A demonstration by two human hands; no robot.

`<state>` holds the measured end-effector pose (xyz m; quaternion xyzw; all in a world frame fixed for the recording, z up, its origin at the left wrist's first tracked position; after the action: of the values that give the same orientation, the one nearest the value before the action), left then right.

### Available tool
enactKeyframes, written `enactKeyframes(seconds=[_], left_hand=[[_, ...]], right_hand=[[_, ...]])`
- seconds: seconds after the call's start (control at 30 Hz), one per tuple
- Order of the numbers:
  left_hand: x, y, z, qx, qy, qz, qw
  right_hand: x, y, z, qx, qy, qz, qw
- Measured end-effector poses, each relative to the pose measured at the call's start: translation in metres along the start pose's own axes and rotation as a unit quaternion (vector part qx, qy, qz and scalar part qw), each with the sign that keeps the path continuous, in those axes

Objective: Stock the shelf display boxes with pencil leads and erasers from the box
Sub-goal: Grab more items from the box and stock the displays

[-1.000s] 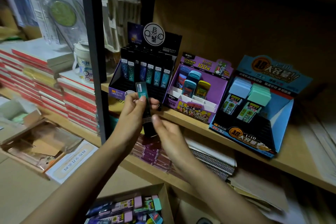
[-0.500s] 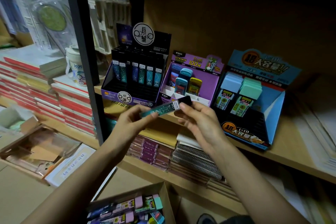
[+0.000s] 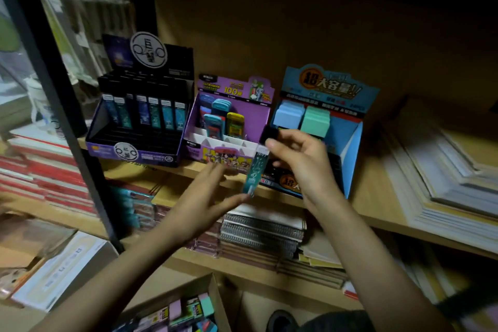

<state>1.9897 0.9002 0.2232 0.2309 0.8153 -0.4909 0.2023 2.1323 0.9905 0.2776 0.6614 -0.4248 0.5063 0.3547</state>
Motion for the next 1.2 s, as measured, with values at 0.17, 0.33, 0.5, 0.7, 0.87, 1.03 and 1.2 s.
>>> enactKeyframes(seconds=[0.17, 0.33, 0.5, 0.7, 0.87, 1.03, 1.2], left_hand=[[0.019, -0.035, -0.021, -0.065, 0.027, -0.179, 0.981], [0.085, -0.081, -0.007, -0.112, -0.094, -0.27, 0.952], [0.12, -0.091, 0.013, -0.066, -0.131, -0.277, 0.95], [0.127, -0.092, 0.016, -0.065, -0.112, -0.266, 0.955], [0.137, -0.095, 0.016, -0.103, -0.134, -0.235, 0.957], [0.155, -0.105, 0.016, -0.113, -0.149, -0.239, 0.953], [0.161, -0.106, 0.017, -0.121, -0.147, -0.234, 0.953]], right_hand=[[0.013, -0.029, -0.008, -0.044, -0.048, 0.014, 0.998], [0.007, -0.009, -0.005, -0.003, -0.055, 0.04, 0.998], [0.011, 0.047, -0.009, 0.057, -0.07, 0.064, 0.994], [0.033, 0.137, -0.049, 0.084, -0.15, 0.084, 0.982], [0.024, 0.197, -0.093, 0.084, -0.162, 0.101, 0.978], [0.0, 0.217, -0.11, 0.098, -0.143, 0.149, 0.974], [-0.011, 0.22, -0.113, 0.11, -0.132, 0.141, 0.975]])
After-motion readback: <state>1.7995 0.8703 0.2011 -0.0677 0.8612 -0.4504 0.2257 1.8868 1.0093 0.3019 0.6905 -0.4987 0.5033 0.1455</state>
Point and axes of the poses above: each hand's wrist, its own z-axis away from the middle knuckle, its own y-axis out of the palm, x = y × z, the point moved 4 cm from there along -z, towards the middle knuckle, and after that the axes turned 7 degrees about -z, right-handed, at the moved point
